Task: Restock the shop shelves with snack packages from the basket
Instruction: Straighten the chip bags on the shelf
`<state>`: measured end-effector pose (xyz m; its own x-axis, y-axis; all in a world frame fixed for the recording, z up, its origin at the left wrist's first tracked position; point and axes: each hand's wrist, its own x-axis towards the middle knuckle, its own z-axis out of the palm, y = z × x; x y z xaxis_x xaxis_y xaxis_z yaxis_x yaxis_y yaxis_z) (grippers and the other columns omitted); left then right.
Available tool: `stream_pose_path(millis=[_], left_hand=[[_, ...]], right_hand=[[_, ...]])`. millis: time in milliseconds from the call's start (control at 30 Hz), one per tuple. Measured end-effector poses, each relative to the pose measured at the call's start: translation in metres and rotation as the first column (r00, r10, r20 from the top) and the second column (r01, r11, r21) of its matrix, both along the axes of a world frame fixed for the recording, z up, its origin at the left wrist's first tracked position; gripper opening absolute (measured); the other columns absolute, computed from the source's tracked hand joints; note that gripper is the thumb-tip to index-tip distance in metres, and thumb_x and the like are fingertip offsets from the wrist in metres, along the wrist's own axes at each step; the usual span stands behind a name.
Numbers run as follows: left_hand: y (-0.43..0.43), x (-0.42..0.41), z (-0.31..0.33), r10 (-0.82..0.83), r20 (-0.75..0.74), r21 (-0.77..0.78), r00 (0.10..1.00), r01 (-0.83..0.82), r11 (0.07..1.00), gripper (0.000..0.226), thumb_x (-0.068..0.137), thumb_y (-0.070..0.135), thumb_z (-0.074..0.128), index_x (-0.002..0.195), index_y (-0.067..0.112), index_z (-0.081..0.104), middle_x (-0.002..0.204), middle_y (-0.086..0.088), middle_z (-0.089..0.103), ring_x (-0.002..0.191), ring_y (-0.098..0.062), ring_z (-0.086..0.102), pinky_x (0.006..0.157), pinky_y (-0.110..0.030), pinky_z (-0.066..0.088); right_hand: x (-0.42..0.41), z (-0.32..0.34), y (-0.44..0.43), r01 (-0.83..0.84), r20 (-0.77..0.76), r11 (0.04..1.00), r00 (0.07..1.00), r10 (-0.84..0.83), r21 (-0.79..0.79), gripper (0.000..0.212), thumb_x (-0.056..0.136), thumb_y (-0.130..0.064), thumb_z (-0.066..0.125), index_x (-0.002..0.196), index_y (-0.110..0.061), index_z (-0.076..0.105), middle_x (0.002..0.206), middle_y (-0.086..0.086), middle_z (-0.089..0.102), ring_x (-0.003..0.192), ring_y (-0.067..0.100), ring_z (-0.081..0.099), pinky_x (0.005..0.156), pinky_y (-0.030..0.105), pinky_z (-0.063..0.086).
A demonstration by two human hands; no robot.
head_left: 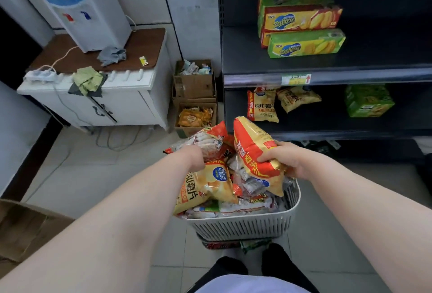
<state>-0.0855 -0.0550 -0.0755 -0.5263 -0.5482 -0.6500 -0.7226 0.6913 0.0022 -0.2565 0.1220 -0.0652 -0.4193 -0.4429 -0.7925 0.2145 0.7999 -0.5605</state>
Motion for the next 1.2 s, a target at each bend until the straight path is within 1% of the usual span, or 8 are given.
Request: stream_pose_path(millis=[167,400,567,667,767,867,967,1200], left_hand=[[0.007,0.009,-0.022,0.024,0.046,0.111,0.999,-0.029,0.993,0.052,0.096,0.032,0.056,0.141,0.009,0.045,0.137,-0.01,0.053,0.124,-0.027,0.053,0.101,-0.036,0.044],[0.006,0.006,-0.025,0.01,0.142,0.17,0.99,-0.035,0.985,0.075,0.083,0.055,0.069,0.139,0.01,0.048,0.135,-0.007,0.055,0.12,-0.027,0.055,0.101,-0.039,0.048],[0.002,0.004,-0.025,-0.071,0.209,0.189,0.975,0.031,0.982,0.088,0.075,0.058,0.075,0.143,0.013,0.043,0.138,-0.005,0.052,0.122,-0.027,0.053,0.099,-0.041,0.049],[0.001,0.005,-0.02,-0.072,0.245,0.186,0.967,0.026,0.982,0.093,0.071,0.058,0.079,0.143,0.013,0.041,0.137,-0.004,0.053,0.121,-0.026,0.054,0.097,-0.04,0.049],[0.003,0.005,-0.014,-0.08,0.305,0.175,0.949,0.027,0.984,0.097,0.065,0.059,0.083,0.14,0.014,0.044,0.129,-0.003,0.057,0.114,-0.026,0.058,0.095,-0.04,0.051],[0.01,0.005,-0.01,-0.094,0.348,0.197,0.933,0.025,0.98,0.095,0.061,0.061,0.084,0.137,0.017,0.049,0.114,0.0,0.061,0.103,-0.024,0.06,0.088,-0.038,0.052],[0.022,0.01,-0.008,-0.067,0.31,0.166,0.948,0.015,0.986,0.103,0.056,0.061,0.086,0.139,0.019,0.044,0.119,0.0,0.057,0.109,-0.024,0.058,0.092,-0.04,0.051],[0.063,0.033,0.015,0.101,0.244,0.122,0.965,-0.134,0.983,0.094,0.055,0.053,0.09,0.131,0.016,0.047,0.111,0.001,0.062,0.098,-0.022,0.062,0.081,-0.038,0.053]], right_hand=[[0.011,-0.004,0.018,0.105,-0.015,0.994,0.994,-0.105,-0.044,0.061,0.072,-0.025,0.08,0.126,-0.019,0.053,0.11,0.01,0.068,0.101,0.029,0.065,0.091,0.044,0.054],[0.022,-0.003,0.031,0.183,0.076,0.983,0.981,-0.18,-0.032,0.054,0.079,-0.025,0.068,0.128,-0.016,0.047,0.114,0.012,0.066,0.1,0.029,0.067,0.08,0.043,0.059],[0.024,-0.004,0.022,0.205,-0.102,0.978,0.975,-0.2,0.04,0.088,0.071,-0.02,0.057,0.149,-0.032,0.019,0.132,0.014,0.049,0.111,0.038,0.057,0.093,0.051,0.051],[0.027,0.002,0.017,0.07,-0.324,0.997,0.944,-0.058,0.025,0.093,0.072,-0.057,0.054,0.153,-0.035,0.013,0.145,0.01,0.043,0.12,0.035,0.053,0.101,0.052,0.045],[0.035,0.007,0.018,-0.131,-0.47,0.979,0.862,0.189,0.154,0.127,0.044,-0.091,0.057,0.149,-0.03,0.022,0.14,0.002,0.049,0.121,0.028,0.055,0.098,0.049,0.047],[0.037,0.008,0.023,-0.184,-0.457,0.951,0.843,0.282,0.247,0.109,0.051,-0.08,0.069,0.139,-0.024,0.038,0.125,-0.001,0.058,0.107,0.023,0.06,0.086,0.04,0.054],[0.037,0.012,0.034,-0.18,-0.423,0.956,0.866,0.265,0.231,0.091,0.06,-0.065,0.077,0.134,-0.023,0.044,0.119,0.0,0.061,0.103,0.023,0.061,0.088,0.042,0.054],[0.038,0.014,0.091,0.053,-0.266,0.997,0.962,-0.067,-0.059,0.07,0.065,-0.038,0.082,0.126,-0.025,0.05,0.105,0.002,0.065,0.092,0.025,0.067,0.085,0.045,0.057]])
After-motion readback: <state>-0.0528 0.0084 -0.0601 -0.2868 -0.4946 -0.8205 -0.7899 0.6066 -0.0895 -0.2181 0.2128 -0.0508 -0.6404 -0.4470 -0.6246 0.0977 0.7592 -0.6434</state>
